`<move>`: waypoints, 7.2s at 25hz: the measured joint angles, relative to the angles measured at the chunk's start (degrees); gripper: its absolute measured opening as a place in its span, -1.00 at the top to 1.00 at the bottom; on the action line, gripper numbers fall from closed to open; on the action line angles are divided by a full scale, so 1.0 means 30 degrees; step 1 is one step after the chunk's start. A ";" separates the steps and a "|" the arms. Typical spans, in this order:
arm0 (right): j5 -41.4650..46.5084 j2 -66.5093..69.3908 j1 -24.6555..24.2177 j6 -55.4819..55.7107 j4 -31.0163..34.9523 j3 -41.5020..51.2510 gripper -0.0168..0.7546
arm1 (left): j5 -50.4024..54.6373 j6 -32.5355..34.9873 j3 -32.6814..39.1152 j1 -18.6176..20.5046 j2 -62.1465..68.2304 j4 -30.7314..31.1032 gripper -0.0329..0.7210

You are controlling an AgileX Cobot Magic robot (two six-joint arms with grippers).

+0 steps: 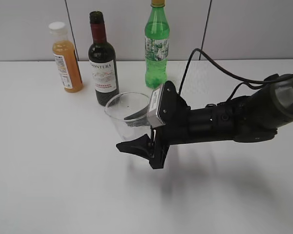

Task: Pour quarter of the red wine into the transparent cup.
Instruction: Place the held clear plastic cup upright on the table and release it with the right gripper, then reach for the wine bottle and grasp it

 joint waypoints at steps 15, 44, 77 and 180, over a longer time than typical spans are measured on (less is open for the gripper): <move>-0.0724 0.4148 -0.0099 0.1479 -0.2169 -0.5366 -0.45 | 0.0000 -0.0035 0.0000 0.0000 0.0000 0.0000 -0.65; 0.0663 0.4470 -0.1620 0.5704 -0.7970 -0.5672 -0.74 | 0.0000 -0.0004 0.0000 0.0000 0.0000 0.0000 -0.65; 2.6097 -0.5436 -0.5432 1.1331 -0.4172 -0.6546 -0.56 | 0.0000 -0.0005 0.0000 0.0000 0.0000 0.0041 -0.65; 3.8300 -4.0421 -0.7903 -0.8968 2.2599 0.7693 -0.42 | -1.4138 -0.0002 -0.0227 0.0000 0.6729 0.0078 -0.65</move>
